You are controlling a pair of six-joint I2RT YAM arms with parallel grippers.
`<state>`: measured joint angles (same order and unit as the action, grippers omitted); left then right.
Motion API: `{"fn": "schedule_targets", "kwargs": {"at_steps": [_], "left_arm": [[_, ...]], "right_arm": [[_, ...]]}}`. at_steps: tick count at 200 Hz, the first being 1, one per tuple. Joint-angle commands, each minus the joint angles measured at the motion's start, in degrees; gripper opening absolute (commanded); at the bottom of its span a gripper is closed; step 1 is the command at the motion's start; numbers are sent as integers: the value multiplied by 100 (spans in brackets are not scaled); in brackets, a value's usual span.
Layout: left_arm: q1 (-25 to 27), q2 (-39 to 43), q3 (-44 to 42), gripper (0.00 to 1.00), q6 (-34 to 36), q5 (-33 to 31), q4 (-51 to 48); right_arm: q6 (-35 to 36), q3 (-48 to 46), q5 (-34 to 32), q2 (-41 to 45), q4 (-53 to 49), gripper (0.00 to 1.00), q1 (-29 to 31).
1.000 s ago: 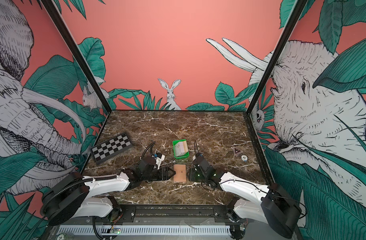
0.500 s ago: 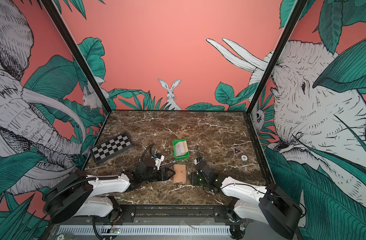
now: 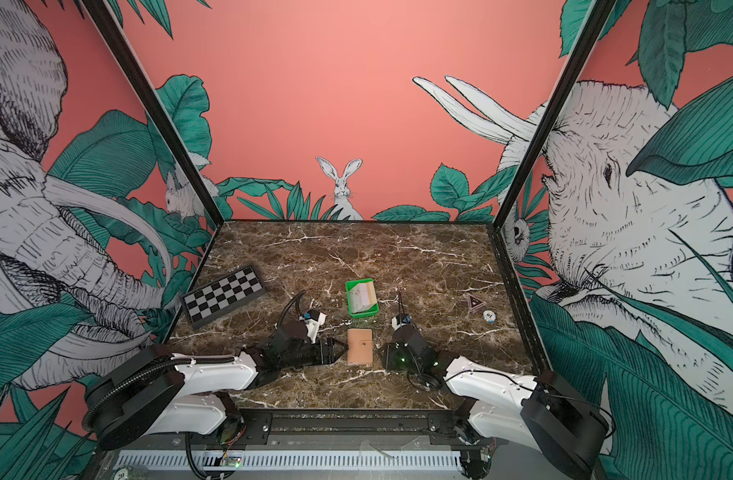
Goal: Put the credit cards into the card holder
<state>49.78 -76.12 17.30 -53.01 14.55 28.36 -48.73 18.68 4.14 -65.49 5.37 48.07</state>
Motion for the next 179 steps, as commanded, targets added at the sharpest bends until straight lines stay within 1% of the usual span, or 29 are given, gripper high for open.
{"fn": "schedule_targets", "kwargs": {"at_steps": [1,34,68,99,140,179], "left_arm": [[107,-112,-45,75,-56,22,301],[194,-334,6,73,-92,-20,239],[246,-463,-65,71,-196,-48,489],[273,-561,10,67,-173,3,461],[305,-631,62,67,-120,82,487],[330,-767,133,66,-144,171,606]], "right_arm": [[-31,47,214,-297,503,39,61],[-99,49,166,-508,710,38,180],[-171,1,104,-562,722,36,197],[-199,-18,102,-563,754,35,211],[-155,-46,186,-401,866,33,211],[-162,-49,298,-494,1008,30,213]]}}
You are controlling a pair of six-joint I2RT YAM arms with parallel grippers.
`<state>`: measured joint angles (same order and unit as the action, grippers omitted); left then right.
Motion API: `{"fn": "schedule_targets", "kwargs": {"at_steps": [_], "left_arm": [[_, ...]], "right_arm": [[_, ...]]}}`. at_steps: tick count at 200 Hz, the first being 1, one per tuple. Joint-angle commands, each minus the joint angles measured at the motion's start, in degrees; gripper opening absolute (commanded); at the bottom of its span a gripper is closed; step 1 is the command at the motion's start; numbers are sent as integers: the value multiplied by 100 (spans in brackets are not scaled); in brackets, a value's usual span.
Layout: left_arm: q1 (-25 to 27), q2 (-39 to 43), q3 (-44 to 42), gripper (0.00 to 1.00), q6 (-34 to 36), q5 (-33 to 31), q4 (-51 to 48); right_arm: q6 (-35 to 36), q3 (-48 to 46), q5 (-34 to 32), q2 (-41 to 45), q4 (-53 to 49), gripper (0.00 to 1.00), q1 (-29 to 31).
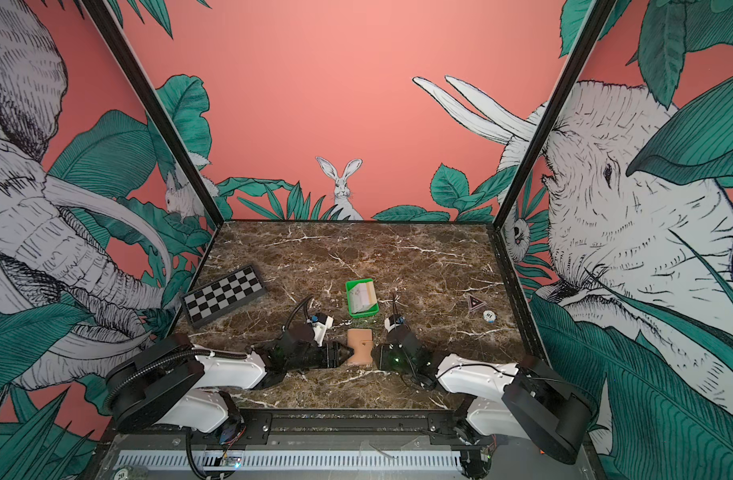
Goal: Put the credit cards into the card holder
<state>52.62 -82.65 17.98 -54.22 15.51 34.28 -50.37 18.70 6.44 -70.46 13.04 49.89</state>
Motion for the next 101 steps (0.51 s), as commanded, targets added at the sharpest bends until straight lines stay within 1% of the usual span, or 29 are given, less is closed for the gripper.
{"fn": "schedule_targets", "kwargs": {"at_steps": [1,64,101], "left_arm": [[46,-117,66,66,-26,75,24],[69,-277,67,64,-112,158,294],[82,-311,116,64,-92,188,304]], "right_arm": [[6,-51,73,-1,242,30,35],[-65,-16,-58,-249,51,24,37],[-57,5,-55,-317,61,23,33]]}}
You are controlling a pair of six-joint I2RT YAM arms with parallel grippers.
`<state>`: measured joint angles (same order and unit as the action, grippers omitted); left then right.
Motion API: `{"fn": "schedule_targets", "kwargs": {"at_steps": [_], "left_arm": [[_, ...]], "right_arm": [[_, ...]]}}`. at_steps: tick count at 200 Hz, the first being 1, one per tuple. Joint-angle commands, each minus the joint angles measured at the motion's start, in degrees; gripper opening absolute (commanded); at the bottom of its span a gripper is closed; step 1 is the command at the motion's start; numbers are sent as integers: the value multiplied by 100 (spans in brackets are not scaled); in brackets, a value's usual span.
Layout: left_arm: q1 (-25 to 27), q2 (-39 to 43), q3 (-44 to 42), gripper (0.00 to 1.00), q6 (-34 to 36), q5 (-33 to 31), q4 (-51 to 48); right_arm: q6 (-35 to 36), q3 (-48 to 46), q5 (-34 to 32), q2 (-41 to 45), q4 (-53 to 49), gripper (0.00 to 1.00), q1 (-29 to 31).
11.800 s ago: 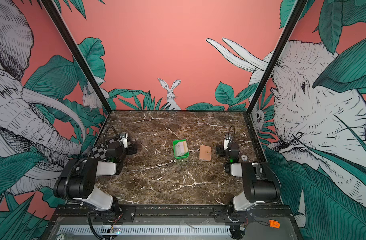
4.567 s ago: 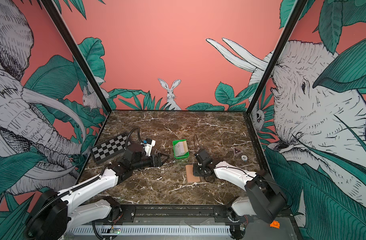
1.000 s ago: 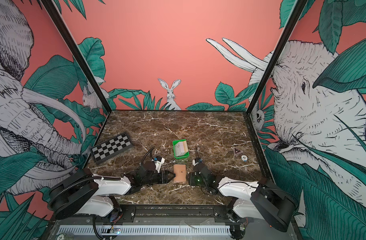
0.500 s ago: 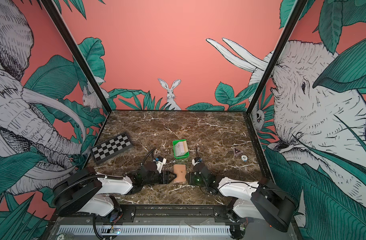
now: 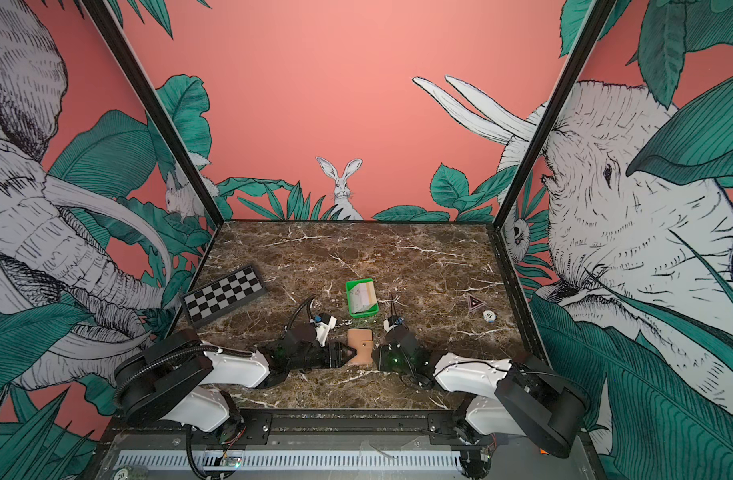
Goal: Put the credit cards into the card holder
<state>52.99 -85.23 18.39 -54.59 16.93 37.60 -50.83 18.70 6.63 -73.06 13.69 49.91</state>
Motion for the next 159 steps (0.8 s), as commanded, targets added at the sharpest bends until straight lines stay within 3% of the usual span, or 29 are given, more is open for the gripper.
{"fn": "schedule_targets", "kwargs": {"at_steps": [1,132,159], "left_arm": [[45,-54,76,64,-54,47,-31],[135,-305,243,61,-109,56,187],[141,-345,235,56,-168,93,367]], "right_arm": [[-9,4,-75,-58,-6,23,33],[11,44,-56,-205,18,21,38],[19,50,-22,-235,54,21,54]]}}
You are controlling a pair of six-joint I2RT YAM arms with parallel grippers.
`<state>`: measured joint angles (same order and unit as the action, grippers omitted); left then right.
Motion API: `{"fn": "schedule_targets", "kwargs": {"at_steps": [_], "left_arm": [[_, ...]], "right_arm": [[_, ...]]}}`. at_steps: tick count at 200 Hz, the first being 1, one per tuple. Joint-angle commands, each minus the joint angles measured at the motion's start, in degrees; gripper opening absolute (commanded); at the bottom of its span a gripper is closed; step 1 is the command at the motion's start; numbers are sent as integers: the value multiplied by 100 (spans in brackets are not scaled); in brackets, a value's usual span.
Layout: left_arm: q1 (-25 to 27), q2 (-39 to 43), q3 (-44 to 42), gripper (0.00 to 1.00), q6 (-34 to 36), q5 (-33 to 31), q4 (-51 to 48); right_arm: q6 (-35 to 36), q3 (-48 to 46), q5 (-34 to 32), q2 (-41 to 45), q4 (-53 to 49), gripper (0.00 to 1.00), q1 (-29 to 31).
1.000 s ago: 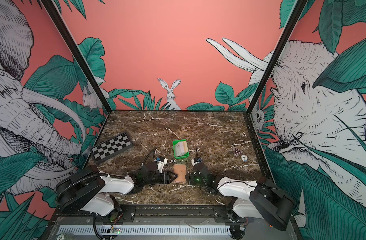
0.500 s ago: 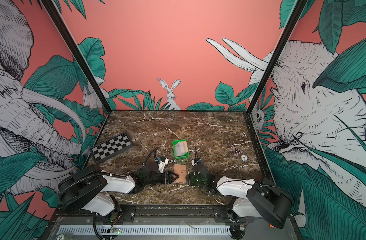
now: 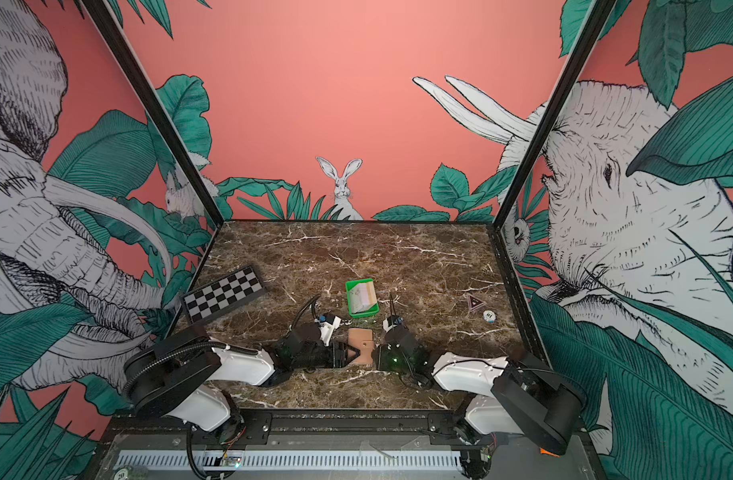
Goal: Put the credit cards into the card holder
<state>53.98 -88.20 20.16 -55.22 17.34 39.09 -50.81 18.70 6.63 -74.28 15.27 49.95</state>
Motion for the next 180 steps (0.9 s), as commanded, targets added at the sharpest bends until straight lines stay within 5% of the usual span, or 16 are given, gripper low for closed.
{"fn": "schedule_targets", "kwargs": {"at_steps": [1,116,180], "left_arm": [[43,-52,62,56,-108,51,220],[43,-86,58,40,-217,138,551],[43,-48,49,23,-159,37,329]], "right_arm": [[18,48,-22,-113,-103,21,49],[71,114,-118,-236,-247,20,67],[132,196,-202,-119,-373,20,94]]}}
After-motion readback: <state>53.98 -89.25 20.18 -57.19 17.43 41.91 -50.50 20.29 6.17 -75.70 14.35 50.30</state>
